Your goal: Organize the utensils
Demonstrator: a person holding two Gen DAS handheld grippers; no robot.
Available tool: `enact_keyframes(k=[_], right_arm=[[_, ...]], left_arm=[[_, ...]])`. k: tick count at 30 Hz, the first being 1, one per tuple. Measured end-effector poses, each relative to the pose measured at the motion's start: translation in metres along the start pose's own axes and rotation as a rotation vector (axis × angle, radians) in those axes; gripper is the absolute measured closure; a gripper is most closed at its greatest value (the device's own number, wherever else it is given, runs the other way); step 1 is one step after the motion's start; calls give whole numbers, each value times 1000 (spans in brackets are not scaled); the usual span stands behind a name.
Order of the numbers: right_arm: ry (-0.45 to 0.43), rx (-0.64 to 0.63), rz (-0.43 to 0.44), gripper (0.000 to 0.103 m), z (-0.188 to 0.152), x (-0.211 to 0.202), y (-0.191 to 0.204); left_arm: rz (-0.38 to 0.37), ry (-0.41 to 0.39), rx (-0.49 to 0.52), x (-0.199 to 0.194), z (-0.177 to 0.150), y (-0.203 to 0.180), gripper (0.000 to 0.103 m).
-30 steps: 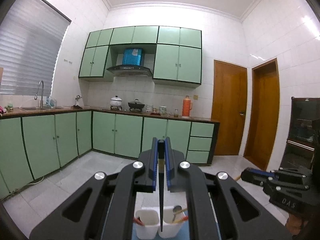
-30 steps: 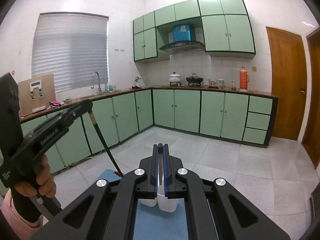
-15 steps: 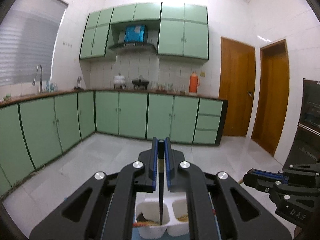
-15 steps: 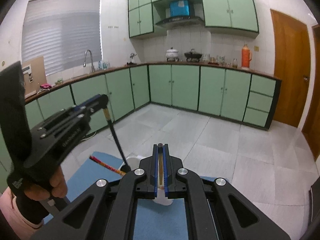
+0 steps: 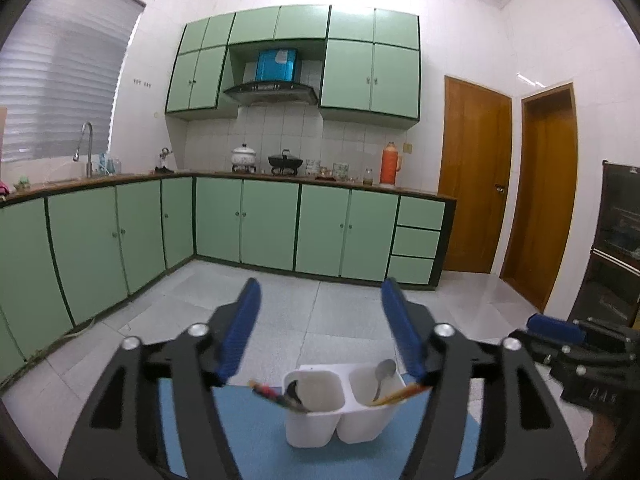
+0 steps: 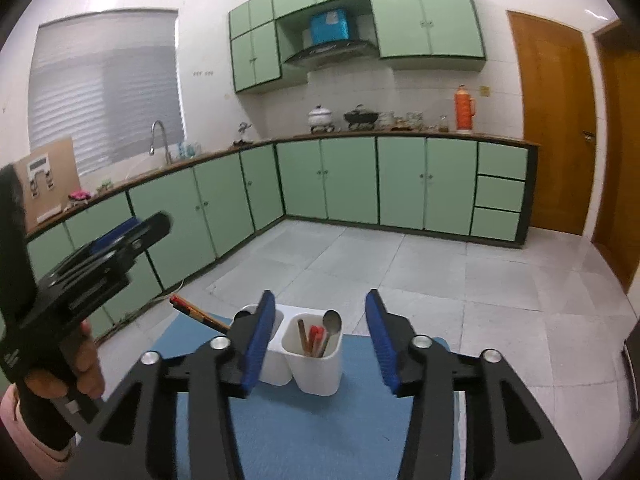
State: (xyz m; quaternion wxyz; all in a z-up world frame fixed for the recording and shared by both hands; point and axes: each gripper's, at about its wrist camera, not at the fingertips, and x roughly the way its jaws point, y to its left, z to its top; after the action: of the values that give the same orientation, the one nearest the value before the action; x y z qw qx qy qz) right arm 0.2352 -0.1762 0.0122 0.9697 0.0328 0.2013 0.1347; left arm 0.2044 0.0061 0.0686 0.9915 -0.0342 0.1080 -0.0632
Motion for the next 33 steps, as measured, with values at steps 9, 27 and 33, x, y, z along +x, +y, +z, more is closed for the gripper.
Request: enact_keyframes(k=[9, 27, 33], right_arm=[[-26, 17, -32, 38, -37, -54, 4], [-34, 28, 15, 25, -68, -108, 30], [-41, 21, 23, 25, -69, -116, 35]], left_arm=[[12, 37, -18, -65, -22, 4, 14], [12, 97, 35, -134, -49, -12, 8], [10, 98, 46, -146, -51, -21, 8]])
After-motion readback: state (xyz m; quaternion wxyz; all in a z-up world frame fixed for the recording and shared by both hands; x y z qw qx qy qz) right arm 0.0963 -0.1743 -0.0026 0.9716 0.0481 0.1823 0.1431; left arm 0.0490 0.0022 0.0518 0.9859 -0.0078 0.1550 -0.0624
